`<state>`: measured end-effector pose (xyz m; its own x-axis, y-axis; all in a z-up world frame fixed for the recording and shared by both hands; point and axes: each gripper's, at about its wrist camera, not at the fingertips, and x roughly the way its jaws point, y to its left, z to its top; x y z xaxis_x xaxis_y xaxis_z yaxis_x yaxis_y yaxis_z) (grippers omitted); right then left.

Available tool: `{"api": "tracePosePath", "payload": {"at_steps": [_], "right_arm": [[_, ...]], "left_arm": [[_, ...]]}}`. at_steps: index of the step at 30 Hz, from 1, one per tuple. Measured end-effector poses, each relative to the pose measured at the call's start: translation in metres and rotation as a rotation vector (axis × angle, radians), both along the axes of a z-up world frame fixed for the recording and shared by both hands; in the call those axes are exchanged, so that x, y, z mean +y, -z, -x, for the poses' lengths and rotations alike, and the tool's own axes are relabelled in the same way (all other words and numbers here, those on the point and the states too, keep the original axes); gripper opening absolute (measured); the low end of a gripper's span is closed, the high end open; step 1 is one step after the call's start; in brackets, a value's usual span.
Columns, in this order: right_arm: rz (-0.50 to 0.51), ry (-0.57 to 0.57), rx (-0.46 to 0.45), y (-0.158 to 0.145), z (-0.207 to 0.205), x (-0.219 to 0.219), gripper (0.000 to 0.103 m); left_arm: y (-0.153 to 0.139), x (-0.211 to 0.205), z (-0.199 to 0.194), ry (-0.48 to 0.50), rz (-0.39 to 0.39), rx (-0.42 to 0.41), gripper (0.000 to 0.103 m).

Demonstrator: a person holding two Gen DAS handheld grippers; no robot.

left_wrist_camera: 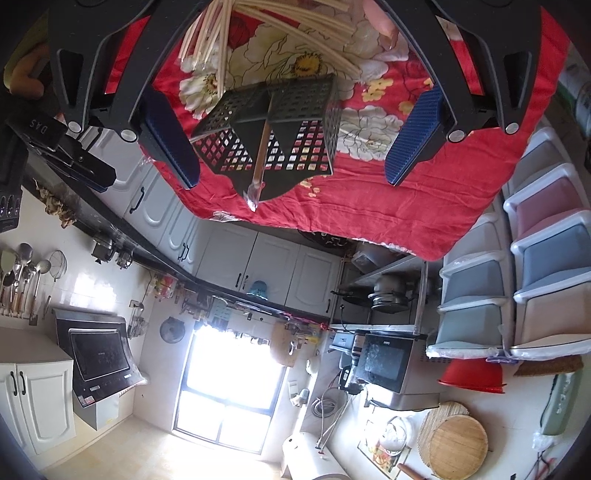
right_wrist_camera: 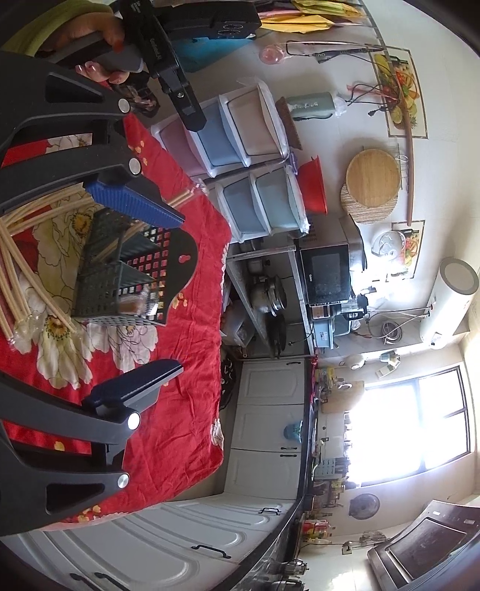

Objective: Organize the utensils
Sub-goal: 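Withdraw both open tools from the caddy toward the remaining chopsticks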

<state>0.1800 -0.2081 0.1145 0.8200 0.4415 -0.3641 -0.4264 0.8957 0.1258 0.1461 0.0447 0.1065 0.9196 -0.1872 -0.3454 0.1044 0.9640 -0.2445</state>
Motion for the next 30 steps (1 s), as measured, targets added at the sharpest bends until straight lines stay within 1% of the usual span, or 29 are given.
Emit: {"api": "tracePosePath", "payload": {"at_steps": [8, 22, 30], "right_arm": [[0.019, -0.018, 0.026, 0.013, 0.011, 0.006, 0.072], [0.096, -0.052, 0.041, 0.033, 0.026, 0.023, 0.075], [0.14, -0.062, 0.088, 0.055, 0.029, 0.027, 0.075]], "left_arm": [[0.013, 0.002, 0.01, -0.014, -0.004, 0.022, 0.092], [0.037, 0.008, 0.024, -0.04, -0.014, 0.067, 0.092], [0.058, 0.013, 0.029, -0.052, -0.011, 0.122, 0.092]]}}
